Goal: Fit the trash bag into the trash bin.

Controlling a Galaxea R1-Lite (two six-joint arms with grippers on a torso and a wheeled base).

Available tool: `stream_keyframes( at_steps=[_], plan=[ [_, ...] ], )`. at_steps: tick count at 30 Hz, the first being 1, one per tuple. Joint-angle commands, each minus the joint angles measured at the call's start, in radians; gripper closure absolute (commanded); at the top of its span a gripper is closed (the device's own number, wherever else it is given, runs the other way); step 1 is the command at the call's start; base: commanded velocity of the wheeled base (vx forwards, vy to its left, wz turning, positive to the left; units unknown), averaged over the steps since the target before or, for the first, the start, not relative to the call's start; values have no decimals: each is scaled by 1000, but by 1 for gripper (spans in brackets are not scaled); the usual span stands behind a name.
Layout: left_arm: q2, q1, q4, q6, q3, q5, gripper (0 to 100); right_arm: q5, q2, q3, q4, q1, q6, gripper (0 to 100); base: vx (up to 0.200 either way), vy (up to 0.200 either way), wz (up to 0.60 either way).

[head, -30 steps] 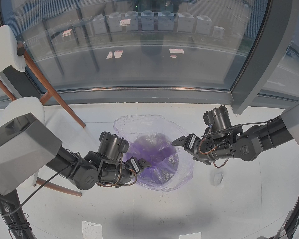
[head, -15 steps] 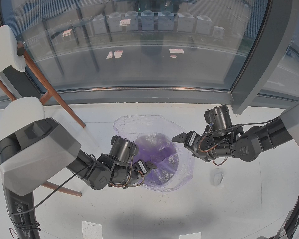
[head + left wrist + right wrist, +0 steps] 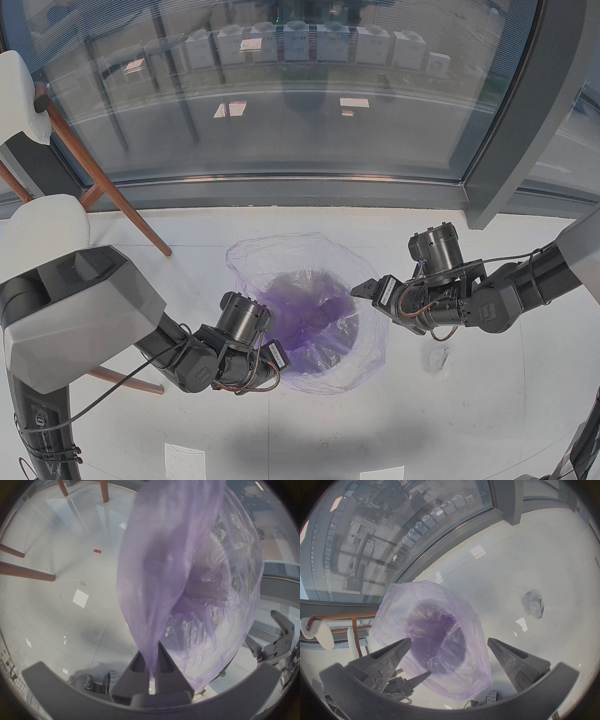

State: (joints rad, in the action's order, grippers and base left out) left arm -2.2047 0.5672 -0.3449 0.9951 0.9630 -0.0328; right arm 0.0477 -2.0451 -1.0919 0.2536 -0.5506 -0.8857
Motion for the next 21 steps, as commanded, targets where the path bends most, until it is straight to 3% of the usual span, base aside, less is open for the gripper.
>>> stream_keyframes(
  at_steps=[1, 12, 13, 21],
  plan=[
    [49, -3, 53, -1, -10, 31, 100, 3, -26, 6, 55, -3, -1, 0, 0, 0, 0],
    [39, 2, 69, 2, -49, 99, 100, 4, -26, 32, 87, -5, -1, 0, 0, 0, 0],
    [39, 2, 64, 2, -63, 99, 0, 4, -26, 32, 85, -5, -1, 0, 0, 0, 0],
    [60, -7, 14, -1, -90, 165, 0, 3, -13, 33, 85, 6, -1, 0, 0, 0, 0]
  ],
)
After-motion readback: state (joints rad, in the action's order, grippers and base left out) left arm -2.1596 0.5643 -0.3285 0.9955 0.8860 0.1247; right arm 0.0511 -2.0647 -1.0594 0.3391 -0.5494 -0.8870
